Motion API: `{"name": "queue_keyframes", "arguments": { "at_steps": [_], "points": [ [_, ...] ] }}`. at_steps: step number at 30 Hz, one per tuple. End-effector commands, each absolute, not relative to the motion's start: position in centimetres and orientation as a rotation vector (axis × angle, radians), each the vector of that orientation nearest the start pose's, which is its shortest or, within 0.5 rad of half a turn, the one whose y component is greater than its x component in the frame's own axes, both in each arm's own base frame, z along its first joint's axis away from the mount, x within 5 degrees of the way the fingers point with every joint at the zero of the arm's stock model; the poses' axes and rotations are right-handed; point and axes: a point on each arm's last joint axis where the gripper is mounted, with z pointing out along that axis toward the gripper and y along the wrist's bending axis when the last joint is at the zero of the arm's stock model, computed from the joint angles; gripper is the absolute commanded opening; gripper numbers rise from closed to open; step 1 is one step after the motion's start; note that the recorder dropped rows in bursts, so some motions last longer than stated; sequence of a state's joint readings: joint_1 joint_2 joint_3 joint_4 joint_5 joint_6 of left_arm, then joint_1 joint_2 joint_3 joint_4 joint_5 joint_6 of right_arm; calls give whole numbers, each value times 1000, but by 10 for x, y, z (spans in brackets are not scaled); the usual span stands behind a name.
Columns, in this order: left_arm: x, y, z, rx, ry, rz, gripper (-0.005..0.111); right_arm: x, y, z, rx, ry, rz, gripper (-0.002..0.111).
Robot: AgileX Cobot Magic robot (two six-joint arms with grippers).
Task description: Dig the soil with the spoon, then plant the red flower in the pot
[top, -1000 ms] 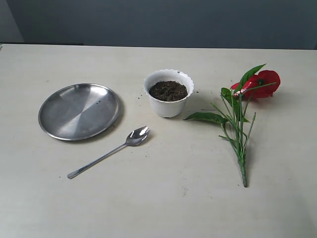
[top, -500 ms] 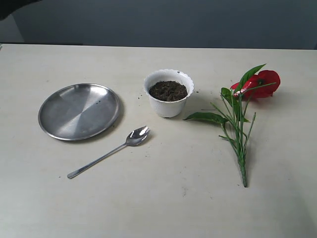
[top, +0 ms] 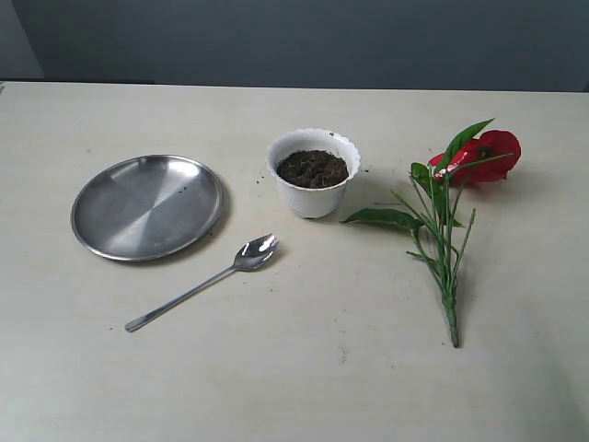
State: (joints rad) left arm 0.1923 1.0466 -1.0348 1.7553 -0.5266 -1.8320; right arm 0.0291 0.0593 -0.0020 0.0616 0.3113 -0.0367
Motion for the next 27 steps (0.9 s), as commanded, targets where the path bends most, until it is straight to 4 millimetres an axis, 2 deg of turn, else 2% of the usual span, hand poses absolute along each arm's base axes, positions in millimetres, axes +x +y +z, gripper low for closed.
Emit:
{"name": "queue_keyframes", "arguments": {
  "at_steps": [1,4,11,15,18,22,25,27],
  "points": [
    [227,8,430,55,1568,-262,15,58,3,183,-19,1843,45,-1],
    [225,6,433,17,1546,-340,1,58,3,183,-19,1843,45,-1],
    [222,2,439,-37,1524,-454,0,58,3,183,-19,1843,45,-1],
    [215,5,443,-46,1508,-390,0,58,3,183,-19,1843,45,-1],
    [206,5,447,60,1492,-239,0,58,3,183,-19,1843,45,-1],
    [190,0,456,171,1443,-163,0,58,3,183,-19,1843,45,-1],
    [180,-9,459,385,1395,-45,0,58,3,183,-19,1843,45,-1],
    [179,-10,457,462,1379,24,0,58,3,183,-19,1843,45,-1]
  ]
}}
